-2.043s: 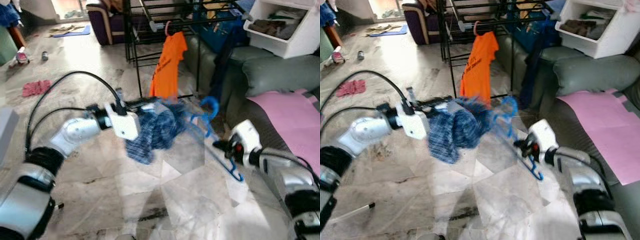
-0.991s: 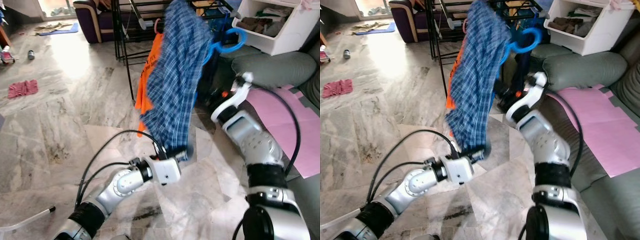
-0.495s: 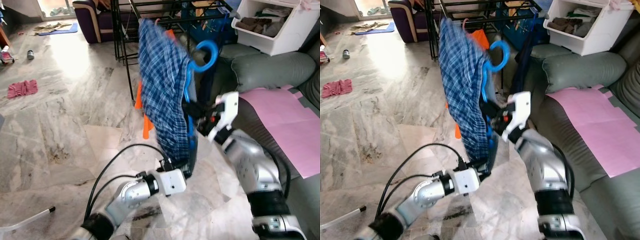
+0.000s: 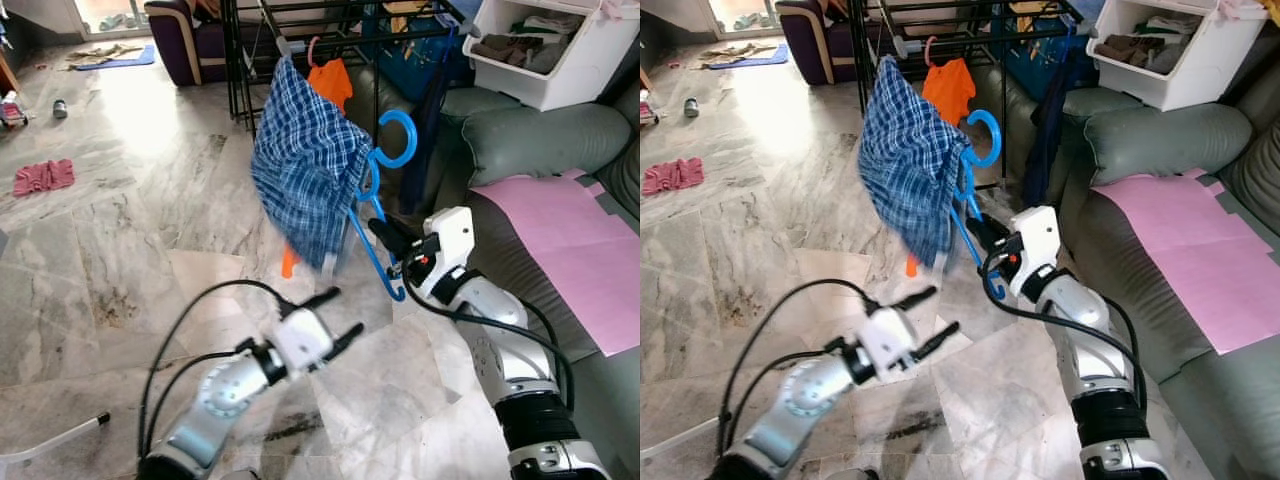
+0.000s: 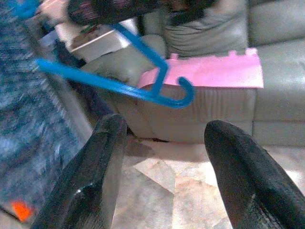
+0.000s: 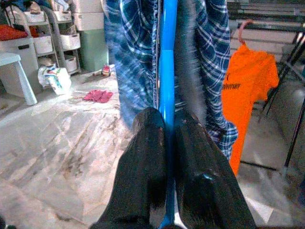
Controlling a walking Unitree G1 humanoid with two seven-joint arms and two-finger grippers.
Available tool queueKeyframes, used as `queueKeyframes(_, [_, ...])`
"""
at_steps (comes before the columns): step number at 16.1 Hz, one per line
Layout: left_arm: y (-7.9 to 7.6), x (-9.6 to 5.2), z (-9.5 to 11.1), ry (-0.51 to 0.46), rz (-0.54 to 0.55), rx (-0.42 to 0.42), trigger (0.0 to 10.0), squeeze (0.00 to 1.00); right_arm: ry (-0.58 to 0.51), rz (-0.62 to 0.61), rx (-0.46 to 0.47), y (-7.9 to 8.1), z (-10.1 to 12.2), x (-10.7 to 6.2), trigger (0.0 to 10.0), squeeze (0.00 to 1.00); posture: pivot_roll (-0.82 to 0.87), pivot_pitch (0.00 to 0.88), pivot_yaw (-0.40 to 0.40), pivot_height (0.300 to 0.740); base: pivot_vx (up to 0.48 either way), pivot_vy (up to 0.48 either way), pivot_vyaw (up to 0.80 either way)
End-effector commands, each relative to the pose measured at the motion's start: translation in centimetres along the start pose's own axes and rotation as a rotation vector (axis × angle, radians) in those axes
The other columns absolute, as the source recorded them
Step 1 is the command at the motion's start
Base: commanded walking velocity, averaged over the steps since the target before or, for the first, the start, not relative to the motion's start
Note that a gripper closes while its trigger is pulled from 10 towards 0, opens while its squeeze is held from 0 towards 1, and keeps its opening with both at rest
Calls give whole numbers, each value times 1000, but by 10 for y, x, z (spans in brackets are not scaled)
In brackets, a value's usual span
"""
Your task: Hang hanger
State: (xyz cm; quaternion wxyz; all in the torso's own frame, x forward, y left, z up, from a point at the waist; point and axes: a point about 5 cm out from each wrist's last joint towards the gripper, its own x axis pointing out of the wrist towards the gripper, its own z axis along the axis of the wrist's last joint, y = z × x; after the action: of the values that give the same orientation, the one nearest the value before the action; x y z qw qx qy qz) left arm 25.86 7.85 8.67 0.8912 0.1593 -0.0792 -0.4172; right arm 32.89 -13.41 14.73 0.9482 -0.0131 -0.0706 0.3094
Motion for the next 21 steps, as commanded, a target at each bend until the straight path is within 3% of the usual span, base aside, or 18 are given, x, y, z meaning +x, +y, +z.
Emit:
queueKeyframes(1, [2,-5,3,1,6,-36,10000,1000,-17,-4,-39,-4,1,-5,10000,0,70,91,-77,740,0,0,0])
queueKeyframes(3, [10,-12,11,-19,26,-34,10000,1000,0,8,-63,-9,-3,-15,10000,0,70,93,-79,740,0,0,0])
queueKeyframes(4, [22,-19,15,-15,28,49,10000,1000,31,44,-87,-14,-7,-24,10000,0,71,93,-80,740,0,0,0])
queueKeyframes(5, [27,-21,16,-10,35,81,10000,1000,44,45,-83,-18,-9,-29,10000,0,70,93,-80,740,0,0,0])
queueKeyframes(7, [51,-37,16,40,47,157,10000,1000,118,84,-107,-33,-22,-57,10000,0,66,92,-79,740,0,0,0])
queueKeyframes(8, [54,-38,16,46,51,168,10000,1000,132,84,-105,-35,-24,-60,10000,0,66,92,-79,740,0,0,0])
queueKeyframes(9, [66,-48,13,91,20,259,10000,1000,207,164,-145,-39,-31,-79,10000,0,71,96,-77,740,0,0,0])
queueKeyframes(10, [68,-50,13,100,10,278,10000,1000,222,181,-158,-40,-32,-82,10000,0,71,96,-77,740,0,0,0])
queueKeyframes(11, [69,-53,11,120,-36,240,10000,1000,268,232,-139,-40,-36,-92,10000,0,70,98,-72,740,0,0,0])
queueKeyframes(13, [72,-57,11,161,-146,302,10000,1000,332,315,-104,-48,-41,-114,10000,0,75,99,-68,740,0,0,0])
queueKeyframes(16, [78,-54,13,172,-219,384,10000,1000,388,396,-79,-49,-42,-120,10000,0,73,101,-62,740,0,0,0])
queueKeyframes(21, [83,-41,21,152,-300,441,10000,1000,396,512,-135,-43,-40,-113,10000,0,69,99,-55,740,0,0,0])
